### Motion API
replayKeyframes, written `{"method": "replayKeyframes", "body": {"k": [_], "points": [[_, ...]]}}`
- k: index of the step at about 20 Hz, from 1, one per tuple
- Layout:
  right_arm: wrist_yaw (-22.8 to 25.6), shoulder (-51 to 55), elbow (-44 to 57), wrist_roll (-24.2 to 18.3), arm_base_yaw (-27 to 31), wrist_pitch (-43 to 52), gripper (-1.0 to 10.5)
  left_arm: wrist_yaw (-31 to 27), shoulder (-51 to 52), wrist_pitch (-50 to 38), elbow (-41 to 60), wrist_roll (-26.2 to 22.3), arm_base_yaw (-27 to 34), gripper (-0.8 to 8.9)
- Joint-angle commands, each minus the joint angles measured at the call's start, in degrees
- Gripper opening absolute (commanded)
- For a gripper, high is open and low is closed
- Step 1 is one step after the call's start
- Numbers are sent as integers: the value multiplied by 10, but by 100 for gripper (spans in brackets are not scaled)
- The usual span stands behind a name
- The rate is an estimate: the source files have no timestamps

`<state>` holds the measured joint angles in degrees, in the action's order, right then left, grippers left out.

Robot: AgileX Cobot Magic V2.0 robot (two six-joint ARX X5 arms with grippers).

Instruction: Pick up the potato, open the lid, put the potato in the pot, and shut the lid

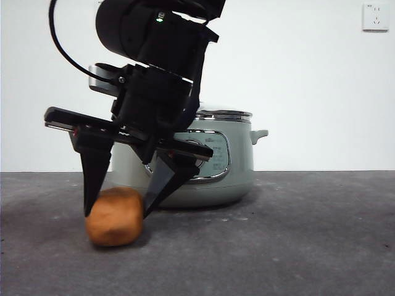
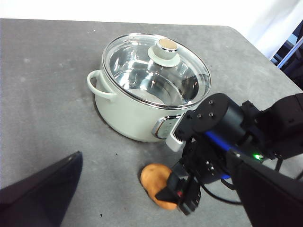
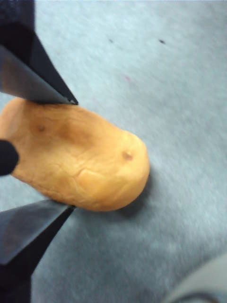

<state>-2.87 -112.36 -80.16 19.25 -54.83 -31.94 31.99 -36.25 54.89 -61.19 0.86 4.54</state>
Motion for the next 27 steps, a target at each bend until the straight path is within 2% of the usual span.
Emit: {"method": "replayKeyframes", "body": {"k": [1,6,10,13,16,19,22,25,27], "points": [[1,31,-3,-23,-7,-14,-11,0,-3,-4,-1,-5,-1,535],[17,177,-3,-78,-11,-91,-11,0,-19,-7,-1,-5,-1,534],[95,328,-3,-105,-11,-143,-11,38,-35,-47,-1,-4,-11,534],[155,435,-3,-109,-10,-191,-11,43,-59,-108,-2,4,-35,534],[232,520,-3,-108,-10,-236,-11,40,-102,-177,-2,12,-73,533],[266,582,-3,-97,-10,-283,-11,35,-168,-264,-3,19,-125,530],[295,617,-3,-76,-10,-336,-11,-32,-253,-315,-27,12,-195,530],[304,638,-3,-56,-10,-384,-11,-112,-352,-321,-89,-30,-245,530],[310,647,-3,-46,-10,-409,-11,-146,-417,-321,-137,-54,-263,530]]}}
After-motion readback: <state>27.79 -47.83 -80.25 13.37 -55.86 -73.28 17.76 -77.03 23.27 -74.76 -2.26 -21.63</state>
